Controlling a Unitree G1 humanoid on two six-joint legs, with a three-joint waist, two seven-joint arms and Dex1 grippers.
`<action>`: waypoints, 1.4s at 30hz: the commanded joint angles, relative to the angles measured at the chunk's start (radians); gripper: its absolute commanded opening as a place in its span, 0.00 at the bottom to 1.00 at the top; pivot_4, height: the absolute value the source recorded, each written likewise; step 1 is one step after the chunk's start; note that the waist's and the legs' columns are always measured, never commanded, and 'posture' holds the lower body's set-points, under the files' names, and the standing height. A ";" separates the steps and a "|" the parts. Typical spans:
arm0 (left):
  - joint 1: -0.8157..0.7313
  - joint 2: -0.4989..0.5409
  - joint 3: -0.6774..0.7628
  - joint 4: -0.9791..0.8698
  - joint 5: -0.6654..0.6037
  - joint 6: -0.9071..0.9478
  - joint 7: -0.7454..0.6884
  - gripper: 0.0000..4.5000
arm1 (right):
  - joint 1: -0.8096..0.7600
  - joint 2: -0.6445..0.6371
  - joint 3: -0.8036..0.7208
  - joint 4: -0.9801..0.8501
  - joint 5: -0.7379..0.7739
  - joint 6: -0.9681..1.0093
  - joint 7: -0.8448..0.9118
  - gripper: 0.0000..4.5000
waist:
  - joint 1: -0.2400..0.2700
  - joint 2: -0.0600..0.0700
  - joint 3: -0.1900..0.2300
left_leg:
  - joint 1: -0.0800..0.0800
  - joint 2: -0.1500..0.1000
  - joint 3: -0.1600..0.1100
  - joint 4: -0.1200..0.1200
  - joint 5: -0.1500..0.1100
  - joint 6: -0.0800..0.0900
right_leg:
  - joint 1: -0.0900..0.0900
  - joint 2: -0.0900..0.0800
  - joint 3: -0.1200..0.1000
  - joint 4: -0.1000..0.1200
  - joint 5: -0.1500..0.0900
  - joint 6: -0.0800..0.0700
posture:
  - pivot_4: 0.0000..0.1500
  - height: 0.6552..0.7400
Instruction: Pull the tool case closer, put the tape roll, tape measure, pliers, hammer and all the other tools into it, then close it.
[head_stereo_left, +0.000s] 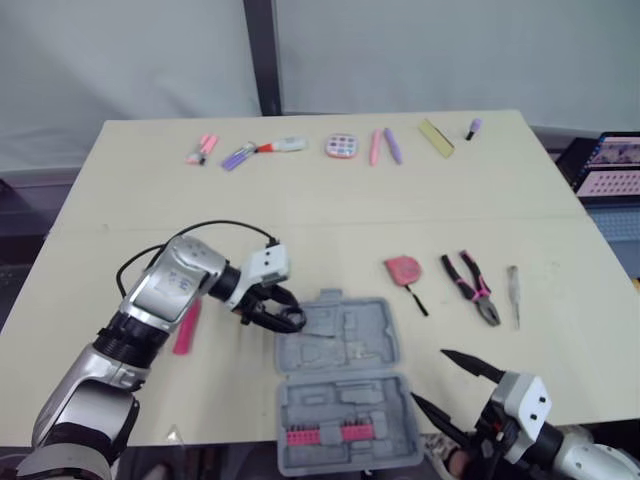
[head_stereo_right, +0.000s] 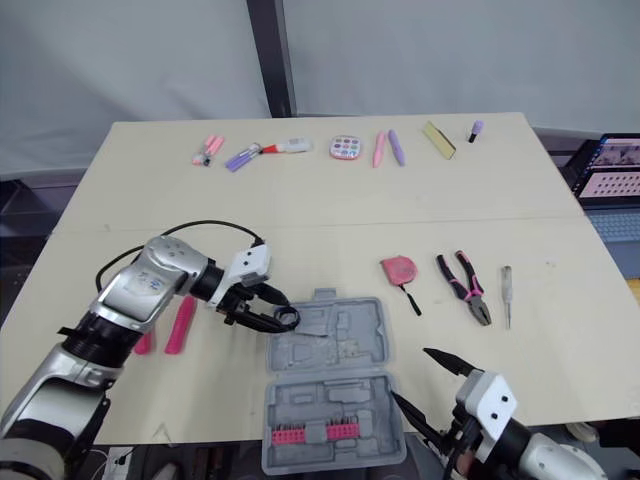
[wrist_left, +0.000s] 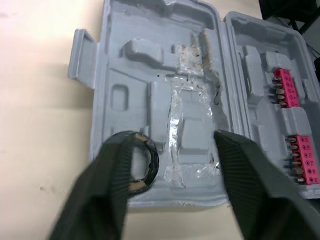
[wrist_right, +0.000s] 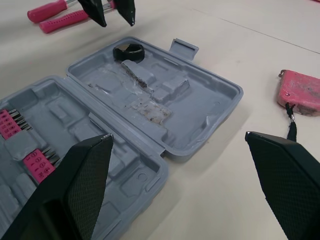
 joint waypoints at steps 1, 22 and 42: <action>0.021 0.015 0.030 -0.041 -0.013 -0.017 0.024 0.28 | 0.005 -0.002 -0.004 -0.030 0.003 -0.011 -0.002 1.00 | 0.000 0.000 0.000 | 0.000 0.000 0.000 0.000 0.000 0.000 | 0.000 0.000 0.000 0.000 0.000 0.000 | 1.00 1.00; 0.171 -0.118 0.115 0.122 0.030 -0.458 0.270 0.28 | 0.009 -0.002 -0.011 -0.026 0.004 -0.014 -0.002 1.00 | 0.002 0.000 0.000 | 0.000 -0.001 0.000 0.001 0.000 0.000 | 0.000 -0.001 0.000 -0.001 0.000 0.000 | 1.00 1.00; 0.222 -0.131 0.090 0.148 0.059 -0.492 0.266 0.28 | 0.010 -0.002 -0.015 -0.019 0.004 -0.016 -0.002 1.00 | 0.002 0.000 0.000 | 0.000 -0.001 0.000 0.001 0.000 0.000 | 0.000 -0.001 0.000 -0.001 0.000 0.000 | 1.00 1.00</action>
